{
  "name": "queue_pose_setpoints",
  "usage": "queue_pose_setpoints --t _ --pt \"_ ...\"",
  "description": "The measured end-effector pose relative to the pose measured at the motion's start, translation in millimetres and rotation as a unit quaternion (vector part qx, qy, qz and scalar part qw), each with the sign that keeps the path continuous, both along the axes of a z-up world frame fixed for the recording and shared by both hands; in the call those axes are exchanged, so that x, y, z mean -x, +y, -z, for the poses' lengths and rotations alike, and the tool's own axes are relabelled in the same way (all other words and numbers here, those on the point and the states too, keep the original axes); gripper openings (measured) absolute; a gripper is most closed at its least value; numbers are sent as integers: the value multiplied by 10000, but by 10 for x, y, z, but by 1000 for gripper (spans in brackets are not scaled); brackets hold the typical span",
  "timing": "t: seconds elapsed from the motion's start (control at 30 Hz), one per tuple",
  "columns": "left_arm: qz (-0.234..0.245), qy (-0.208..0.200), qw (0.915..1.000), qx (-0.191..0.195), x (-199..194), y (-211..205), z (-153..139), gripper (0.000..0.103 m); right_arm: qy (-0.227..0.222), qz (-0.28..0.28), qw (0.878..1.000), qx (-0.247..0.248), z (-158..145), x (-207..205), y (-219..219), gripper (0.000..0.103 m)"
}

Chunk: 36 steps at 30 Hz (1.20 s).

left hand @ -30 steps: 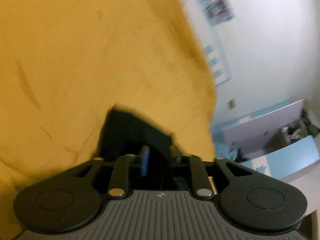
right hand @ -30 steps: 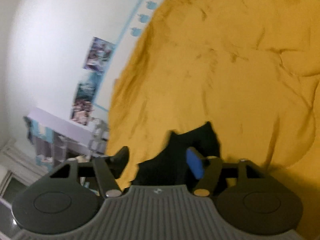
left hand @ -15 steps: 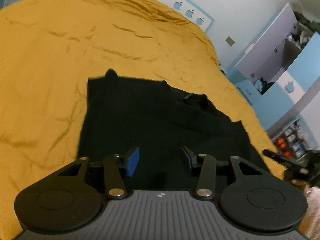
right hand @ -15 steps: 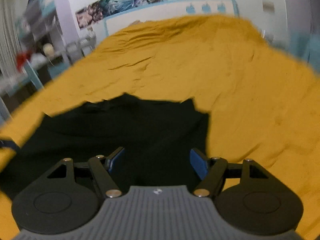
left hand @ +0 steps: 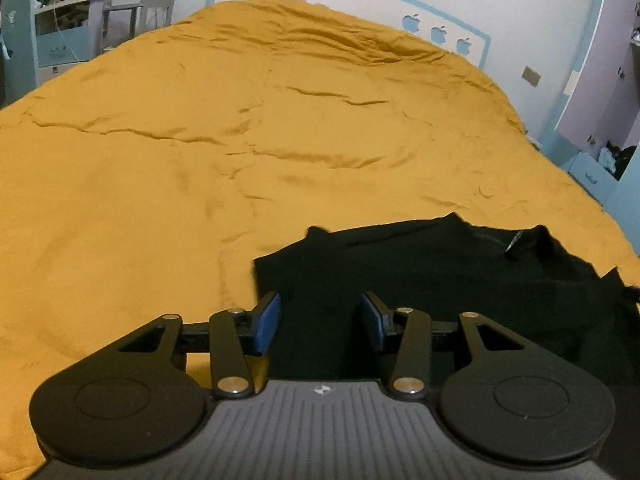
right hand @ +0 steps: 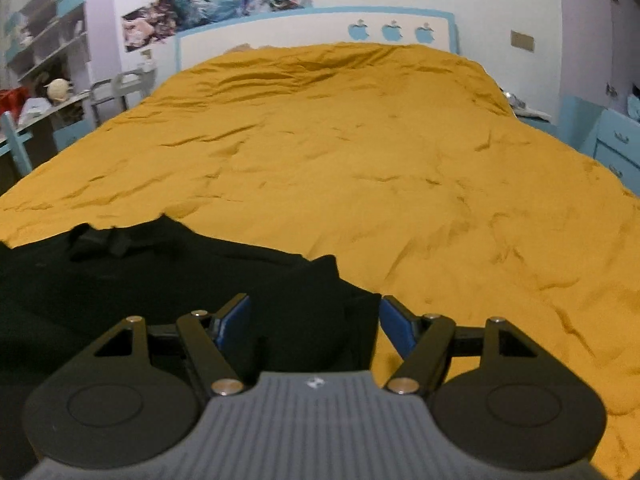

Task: Fold small clothes
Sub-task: 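Release the folded sweatshirt and press it flat with both grippers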

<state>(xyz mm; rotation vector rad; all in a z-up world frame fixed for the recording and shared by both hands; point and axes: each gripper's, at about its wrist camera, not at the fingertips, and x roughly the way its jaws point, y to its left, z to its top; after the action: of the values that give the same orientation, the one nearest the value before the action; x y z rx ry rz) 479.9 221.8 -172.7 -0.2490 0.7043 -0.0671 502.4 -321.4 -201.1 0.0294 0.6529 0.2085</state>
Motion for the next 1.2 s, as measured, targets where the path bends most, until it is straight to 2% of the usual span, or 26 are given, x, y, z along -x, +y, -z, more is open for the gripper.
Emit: queue_pose_setpoints --t 0.03,0.07,0.1,0.17,0.2,0.23,0.3,0.33,0.37,0.43,0.47,0.53,0.6,0.67,0.7,0.77,0.83,0.87,0.9,1.0,1.1,1.2 --pt "91 -164 9998 -14 21 -17 -4 31 101 -26 9999 -42 23 -33 19 44" --pt "139 -310 9994 -70 14 -29 -18 16 254 -122 9995 -130 65 -84 29 18" --pt "73 -441 9989 -113 10 -38 -37 16 340 -131 9992 -141 94 -113 35 18" --pt "-252 -722 9970 -118 21 3 -91 14 200 -100 9996 -159 91 -93 53 13" --pt "-506 -715 9962 -33 13 54 -103 14 115 -33 9997 -200 72 -87 54 13" --pt "-692 -538 9960 186 -37 122 -75 14 55 35 9996 -283 60 -85 43 13" --pt "-841 39 9949 562 -158 209 56 18 185 255 9990 -329 104 -126 56 16" --pt "-937 303 9932 626 -186 231 117 24 249 364 9988 -234 137 -139 88 27" --pt "-1015 366 9912 761 -167 263 123 27 319 502 9982 31 180 -149 130 35" --pt "-1132 262 9877 1050 -24 343 23 31 260 585 9978 196 155 -88 130 38" --pt "-1153 229 9878 1024 44 389 -49 33 187 626 9978 88 88 -9 87 39" --pt "-1185 150 9879 994 296 450 -217 35 144 656 9971 -349 -94 235 -52 43" --pt "-963 22 9864 1333 644 509 -360 38 224 559 9934 -978 -258 541 -226 51" --pt "-790 -64 9845 1565 1071 494 -501 45 491 399 9835 -1697 -387 936 -403 58" --pt "-736 -68 9837 1640 1257 476 -538 55 584 350 9781 -1968 -429 1154 -468 60" --pt "-742 202 9828 1678 1656 388 -571 67 773 311 9707 -2256 -479 1535 -525 61" --pt "-856 680 9790 1719 2005 288 -537 67 981 485 9620 -2502 -462 1900 -552 63" --pt "-870 798 9752 1874 2161 249 -494 67 1065 678 9542 -2713 -417 2106 -573 63" --pt "-889 847 9693 2130 2295 231 -440 68 1141 821 9467 -2898 -373 2249 -583 63" --pt "-1076 989 9365 3189 2626 195 -144 68 1522 1252 9132 -3568 -123 2548 -599 63" --pt "-1458 887 9136 3690 2730 216 105 68 1544 1731 8826 -4090 104 2645 -638 62" --pt "-1739 757 9006 3911 2663 275 256 68 1399 2089 8475 -4675 237 2621 -688 62"
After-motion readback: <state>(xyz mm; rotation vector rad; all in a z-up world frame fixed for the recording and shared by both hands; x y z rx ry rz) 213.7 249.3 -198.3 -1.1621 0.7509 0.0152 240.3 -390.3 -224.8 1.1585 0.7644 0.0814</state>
